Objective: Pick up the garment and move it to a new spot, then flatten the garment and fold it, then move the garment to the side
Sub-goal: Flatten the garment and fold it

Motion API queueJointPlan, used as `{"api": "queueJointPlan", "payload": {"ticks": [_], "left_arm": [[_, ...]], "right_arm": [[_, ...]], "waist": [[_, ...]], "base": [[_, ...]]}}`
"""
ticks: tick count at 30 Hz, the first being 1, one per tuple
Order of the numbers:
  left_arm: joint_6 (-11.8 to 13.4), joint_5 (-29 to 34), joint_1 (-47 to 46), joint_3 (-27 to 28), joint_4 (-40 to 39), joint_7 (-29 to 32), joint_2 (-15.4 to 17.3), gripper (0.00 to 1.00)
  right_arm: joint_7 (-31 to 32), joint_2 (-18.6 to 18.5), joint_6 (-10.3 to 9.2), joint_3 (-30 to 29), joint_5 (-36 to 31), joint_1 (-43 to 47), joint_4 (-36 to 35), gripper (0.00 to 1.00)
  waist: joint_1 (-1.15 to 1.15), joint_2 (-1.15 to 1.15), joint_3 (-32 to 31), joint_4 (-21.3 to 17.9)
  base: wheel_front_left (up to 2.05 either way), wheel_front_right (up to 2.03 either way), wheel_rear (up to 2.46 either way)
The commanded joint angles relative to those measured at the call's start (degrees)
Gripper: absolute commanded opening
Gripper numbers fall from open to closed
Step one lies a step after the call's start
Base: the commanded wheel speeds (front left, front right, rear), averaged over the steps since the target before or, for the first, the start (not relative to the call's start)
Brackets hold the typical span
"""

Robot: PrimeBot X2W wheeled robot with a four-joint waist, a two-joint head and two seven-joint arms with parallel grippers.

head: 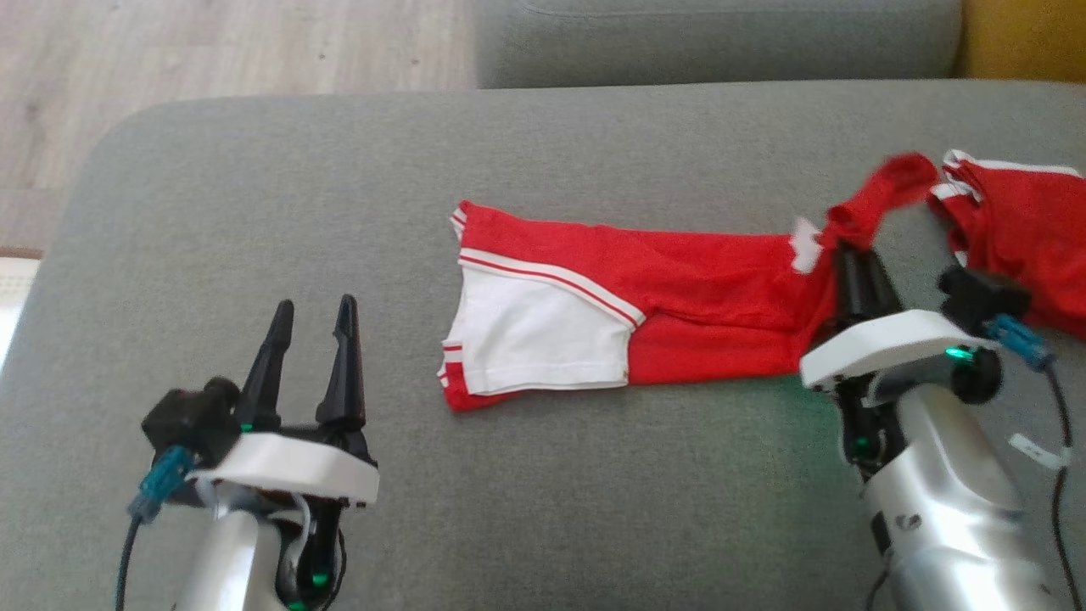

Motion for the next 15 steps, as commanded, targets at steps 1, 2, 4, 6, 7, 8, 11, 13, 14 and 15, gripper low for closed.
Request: {"api": "queueJointPlan", "payload": {"ticks": [1, 2, 4, 6, 7, 8, 11, 13, 14, 15], "left_arm": [[0.16, -0.35, -0.69, 1.44, -1.5, -0.31, 0.42, 1.0], [0.21, -0.38, -0.51, 1.44, -1.46, -0.31, 0.42, 1.0], [0.26, -0.54, -0.26, 1.36, -1.46, -0.31, 0.42, 1.0], [0.36, -0.68, -0.1, 1.25, -1.47, -0.31, 0.42, 1.0], [0.44, -0.75, -0.04, 1.22, -1.5, -0.31, 0.42, 1.0], [0.4, -0.78, 0.0, 1.04, -1.5, -0.31, 0.42, 1.0], [0.37, -0.85, 0.26, 0.5, -1.12, -0.31, 0.42, 1.0], [0.4, -0.8, 0.29, 0.38, -0.9, -0.31, 0.42, 1.0], [0.46, -0.81, 0.31, 0.37, -0.86, -0.31, 0.42, 1.0], [0.54, -0.88, 0.31, 0.35, -0.91, -0.31, 0.42, 1.0]], "right_arm": [[0.06, 0.79, -0.05, 1.81, 0.51, -0.85, -2.08, 0.0], [0.28, 0.79, -0.05, 3.43, 1.45, -0.71, -2.78, 0.0], [0.69, 0.79, -0.05, 6.23, 3.08, -0.53, -4.0, 0.0], [1.21, 0.8, -0.05, 8.86, 4.28, -0.4, -4.9, 0.0], [1.57, 0.8, -0.05, 10.24, 4.89, -0.37, -5.3, 0.0], [1.84, 0.8, -0.05, 11.46, 5.35, -0.38, -5.61, 0.0], [2.43, 0.8, -0.05, 14.68, 6.8, -0.61, -6.1, 0.0], [2.59, 0.8, -0.05, 16.92, 7.9, -0.97, -6.31, 0.0], [2.62, 0.8, -0.05, 17.99, 8.55, -1.16, -6.32, 0.0], [2.69, 0.8, -0.05, 19.04, 9.12, -1.39, -6.18, 0.0]], "waist": [[0.0, 0.0, -0.5, 0.76], [0.0, 0.0, -0.68, 1.22], [0.0, 0.0, -0.9, 2.37], [0.0, 0.0, -1.03, 3.64], [0.0, 0.0, -1.0, 4.22], [0.0, 0.0, -0.94, 4.88], [0.0, 0.0, -0.69, 6.7], [0.0, 0.0, -0.58, 7.97], [0.0, 0.0, -0.57, 8.56], [0.0, 0.0, -0.49, 9.24]], "base": [[0.0, 0.0, 0.0], [0.0, 0.0, 0.0], [0.0, 0.0, 0.0], [0.0, 0.0, 0.0], [0.0, 0.0, 0.0], [0.0, 0.0, 0.0], [0.0, 0.0, 0.0], [0.0, 0.0, 0.0], [0.0, 0.0, 0.0], [0.0, 0.0, 0.0]]}}
